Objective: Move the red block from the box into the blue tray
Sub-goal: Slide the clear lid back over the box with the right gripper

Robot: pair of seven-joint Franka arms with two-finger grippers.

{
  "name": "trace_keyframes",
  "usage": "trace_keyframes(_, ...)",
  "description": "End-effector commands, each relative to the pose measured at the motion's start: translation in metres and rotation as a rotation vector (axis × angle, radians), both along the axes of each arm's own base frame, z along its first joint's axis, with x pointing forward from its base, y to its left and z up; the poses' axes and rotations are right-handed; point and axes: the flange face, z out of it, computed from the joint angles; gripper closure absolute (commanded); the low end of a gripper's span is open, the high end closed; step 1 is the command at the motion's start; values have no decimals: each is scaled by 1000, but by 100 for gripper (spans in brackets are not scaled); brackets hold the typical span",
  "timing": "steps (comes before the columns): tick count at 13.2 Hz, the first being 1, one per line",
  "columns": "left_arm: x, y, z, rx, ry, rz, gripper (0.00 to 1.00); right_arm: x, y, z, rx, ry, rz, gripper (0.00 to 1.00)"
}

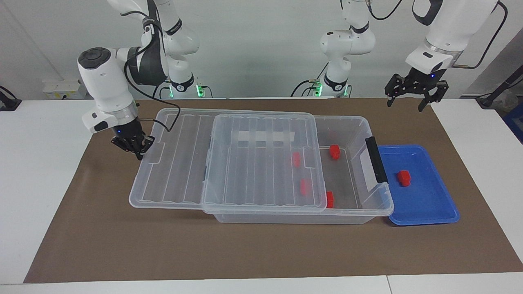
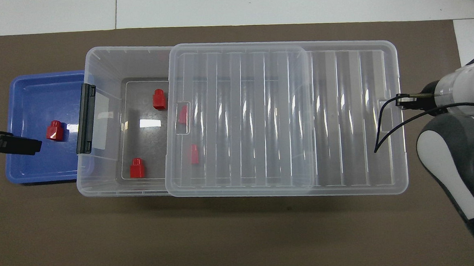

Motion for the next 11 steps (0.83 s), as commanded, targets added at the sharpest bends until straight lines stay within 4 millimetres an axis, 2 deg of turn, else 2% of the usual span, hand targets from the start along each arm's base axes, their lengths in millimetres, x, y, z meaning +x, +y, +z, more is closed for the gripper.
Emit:
trace_keyframes(1, -6, 1, 5, -12, 0, 13, 0, -5, 28, 1, -4, -13, 56, 100)
trace_keyframes(7, -6, 1, 5, -12, 0, 13, 0, -10, 72, 2, 17, -16, 100, 100)
trace_keyframes(8, -7, 1, 5, -12, 2, 13, 0, -13, 87, 3, 41, -15, 105, 100)
trace_keyframes(11, -7, 1, 5, -11, 2, 12, 0, -15, 101, 3, 50, -12, 125, 100)
